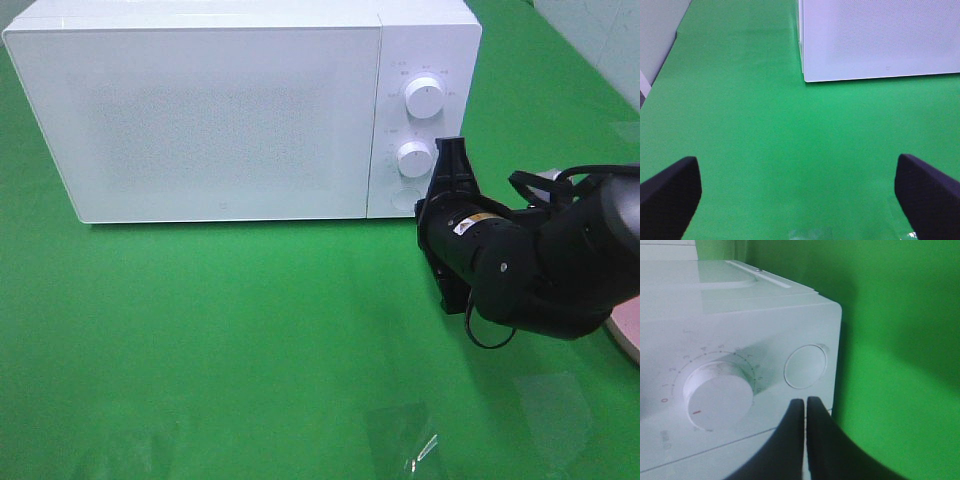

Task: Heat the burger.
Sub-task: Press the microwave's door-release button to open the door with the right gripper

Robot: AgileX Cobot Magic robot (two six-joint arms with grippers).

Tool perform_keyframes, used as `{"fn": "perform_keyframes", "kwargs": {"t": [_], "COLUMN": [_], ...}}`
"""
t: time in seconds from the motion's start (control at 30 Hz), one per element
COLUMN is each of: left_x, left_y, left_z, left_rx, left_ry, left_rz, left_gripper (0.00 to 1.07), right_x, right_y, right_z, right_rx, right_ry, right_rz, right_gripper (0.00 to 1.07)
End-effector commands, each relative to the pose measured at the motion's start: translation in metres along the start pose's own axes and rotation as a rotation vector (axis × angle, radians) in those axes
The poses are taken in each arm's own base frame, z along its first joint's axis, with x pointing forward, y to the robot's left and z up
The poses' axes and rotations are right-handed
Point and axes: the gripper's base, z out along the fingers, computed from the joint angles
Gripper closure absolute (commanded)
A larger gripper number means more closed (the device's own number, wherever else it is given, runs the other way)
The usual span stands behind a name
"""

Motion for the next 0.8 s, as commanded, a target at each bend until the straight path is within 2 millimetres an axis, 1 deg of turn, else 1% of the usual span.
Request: {"fn": "perform_keyframes", "kwargs": {"t": [0.03,0.37,0.6,0.67,0.8], "left_x": [0.0,0.0,0.0,0.0,0.0], "left_y": [0.0,0.0,0.0,0.0,0.0], "left_z": [0.001,0.001,0.001,0.001,0.001], "left_rx": [0.002,0.002,0.002,0.002,0.002], "left_ry": [0.0,0.0,0.0,0.0,0.0], "left_rz": [-0.004,-0.004,-0.004,-0.004,-0.004], "left_gripper": [0.09,0.09,0.09,0.09,0.09], "right_x": [0.001,0.011,0.011,0.008,0.007], "right_y": [0.002,-0.004,-0.004,-0.002,-0.001], "right_z": [0.006,0.025,0.035,0.042,0.045], "right_rx": [-0.008,0.008,0.005,-0.003,-0.007], "right_ry": [0.014,0.024,0.01,0.0,-0.007], "right_rz": [-0.003,0.015,0.025,0.031,0.038], "right_gripper": [1.07,1.07,1.07,1.07,1.07]}}
